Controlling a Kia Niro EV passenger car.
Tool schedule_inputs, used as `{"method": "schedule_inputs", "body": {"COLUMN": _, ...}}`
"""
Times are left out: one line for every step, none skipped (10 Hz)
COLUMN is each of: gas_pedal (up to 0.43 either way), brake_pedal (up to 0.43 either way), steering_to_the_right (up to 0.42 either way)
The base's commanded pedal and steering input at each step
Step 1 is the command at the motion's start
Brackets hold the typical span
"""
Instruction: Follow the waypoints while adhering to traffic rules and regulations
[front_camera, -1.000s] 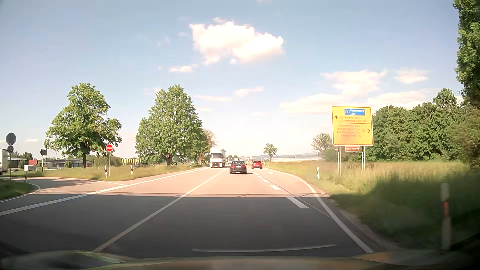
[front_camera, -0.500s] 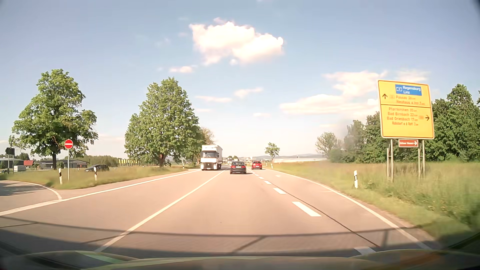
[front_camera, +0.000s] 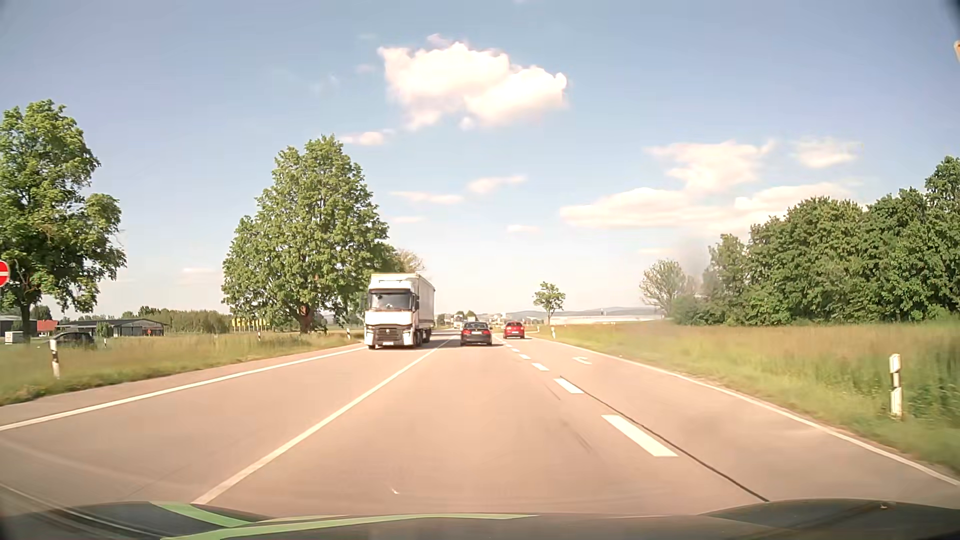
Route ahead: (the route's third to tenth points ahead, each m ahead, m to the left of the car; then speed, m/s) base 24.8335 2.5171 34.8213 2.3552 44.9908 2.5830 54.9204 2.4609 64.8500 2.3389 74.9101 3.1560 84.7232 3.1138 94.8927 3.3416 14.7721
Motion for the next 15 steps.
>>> {"method": "schedule_inputs", "body": {"gas_pedal": 0.15, "brake_pedal": 0.0, "steering_to_the_right": -0.001}}
{"method": "schedule_inputs", "body": {"gas_pedal": 0.15, "brake_pedal": 0.0, "steering_to_the_right": -0.001}}
{"method": "schedule_inputs", "body": {"gas_pedal": 0.15, "brake_pedal": 0.0, "steering_to_the_right": -0.001}}
{"method": "schedule_inputs", "body": {"gas_pedal": 0.157, "brake_pedal": 0.0, "steering_to_the_right": -0.001}}
{"method": "schedule_inputs", "body": {"gas_pedal": 0.169, "brake_pedal": 0.0, "steering_to_the_right": -0.001}}
{"method": "schedule_inputs", "body": {"gas_pedal": 0.169, "brake_pedal": 0.0, "steering_to_the_right": -0.002}}
{"method": "schedule_inputs", "body": {"gas_pedal": 0.169, "brake_pedal": 0.0, "steering_to_the_right": -0.001}}
{"method": "schedule_inputs", "body": {"gas_pedal": 0.169, "brake_pedal": 0.0, "steering_to_the_right": -0.001}}
{"method": "schedule_inputs", "body": {"gas_pedal": 0.169, "brake_pedal": 0.0, "steering_to_the_right": -0.002}}
{"method": "schedule_inputs", "body": {"gas_pedal": 0.169, "brake_pedal": 0.0, "steering_to_the_right": -0.002}}
{"method": "schedule_inputs", "body": {"gas_pedal": 0.169, "brake_pedal": 0.0, "steering_to_the_right": -0.002}}
{"method": "schedule_inputs", "body": {"gas_pedal": 0.177, "brake_pedal": 0.0, "steering_to_the_right": -0.002}}
{"method": "schedule_inputs", "body": {"gas_pedal": 0.177, "brake_pedal": 0.0, "steering_to_the_right": -0.002}}
{"method": "schedule_inputs", "body": {"gas_pedal": 0.177, "brake_pedal": 0.0, "steering_to_the_right": -0.002}}
{"method": "schedule_inputs", "body": {"gas_pedal": 0.177, "brake_pedal": 0.0, "steering_to_the_right": -0.002}}
